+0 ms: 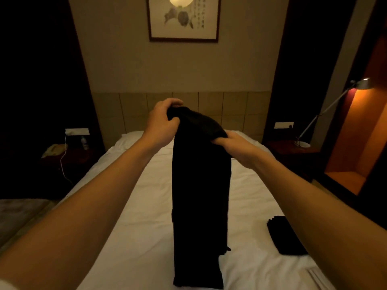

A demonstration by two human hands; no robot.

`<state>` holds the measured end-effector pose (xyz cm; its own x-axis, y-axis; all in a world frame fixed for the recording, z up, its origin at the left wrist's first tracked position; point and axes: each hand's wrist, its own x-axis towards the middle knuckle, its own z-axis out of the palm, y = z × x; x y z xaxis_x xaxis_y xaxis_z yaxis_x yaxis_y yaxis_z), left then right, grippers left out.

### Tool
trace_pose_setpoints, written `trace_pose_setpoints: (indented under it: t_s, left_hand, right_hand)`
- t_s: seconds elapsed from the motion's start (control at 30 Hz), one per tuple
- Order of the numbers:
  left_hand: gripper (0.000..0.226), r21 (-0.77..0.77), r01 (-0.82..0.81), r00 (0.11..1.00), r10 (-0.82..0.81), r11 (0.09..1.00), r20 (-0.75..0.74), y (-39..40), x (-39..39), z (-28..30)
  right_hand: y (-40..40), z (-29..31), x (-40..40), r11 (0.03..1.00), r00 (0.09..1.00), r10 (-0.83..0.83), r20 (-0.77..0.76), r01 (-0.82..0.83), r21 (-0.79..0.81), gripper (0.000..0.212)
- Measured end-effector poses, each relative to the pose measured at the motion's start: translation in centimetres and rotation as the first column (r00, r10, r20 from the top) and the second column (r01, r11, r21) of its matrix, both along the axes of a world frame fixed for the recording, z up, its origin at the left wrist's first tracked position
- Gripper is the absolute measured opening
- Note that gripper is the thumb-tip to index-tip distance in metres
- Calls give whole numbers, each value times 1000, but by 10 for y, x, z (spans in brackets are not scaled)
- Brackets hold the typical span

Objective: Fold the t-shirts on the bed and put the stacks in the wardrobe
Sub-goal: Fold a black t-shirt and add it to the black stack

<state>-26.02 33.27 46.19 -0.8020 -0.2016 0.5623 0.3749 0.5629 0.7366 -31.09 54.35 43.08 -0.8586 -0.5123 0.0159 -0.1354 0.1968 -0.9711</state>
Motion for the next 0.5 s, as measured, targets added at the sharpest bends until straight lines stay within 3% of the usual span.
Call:
trace_pose_setpoints:
  t_s: [0.07,0.13,0.2,0.27,0.33,0.4,0.5]
  left_hand:
    - [73,-4,20,998,-20,1000,60,19,-1,-14]
    - [97,100,35,991,-48,994,127,37,2,-45]
    - [121,243,54,975,-104,969,197,50,9,-84]
    - [131,274,69,939,-156,959,308,58,16,-122]
    - [114,141,62,898,-117,988,424,61,19,-158]
    - [69,22,27,854,-34,999,519,57,16,-179]
    - [34,196,43,795,-152,980,587,44,5,-172]
  right_hand:
    - [-5,8,-2,980,993,-65,99,82,-181,28]
    - [-15,12,0,929,970,-155,187,207,-306,31]
    - [-26,14,3,839,946,-162,280,282,-466,32]
    - [-33,17,3,727,917,-117,381,341,-597,32]
    - [-37,23,0,641,899,-71,433,374,-670,32]
    - [-42,28,-5,596,899,-61,435,382,-706,35]
    - [-40,29,-15,554,910,-129,394,396,-732,36]
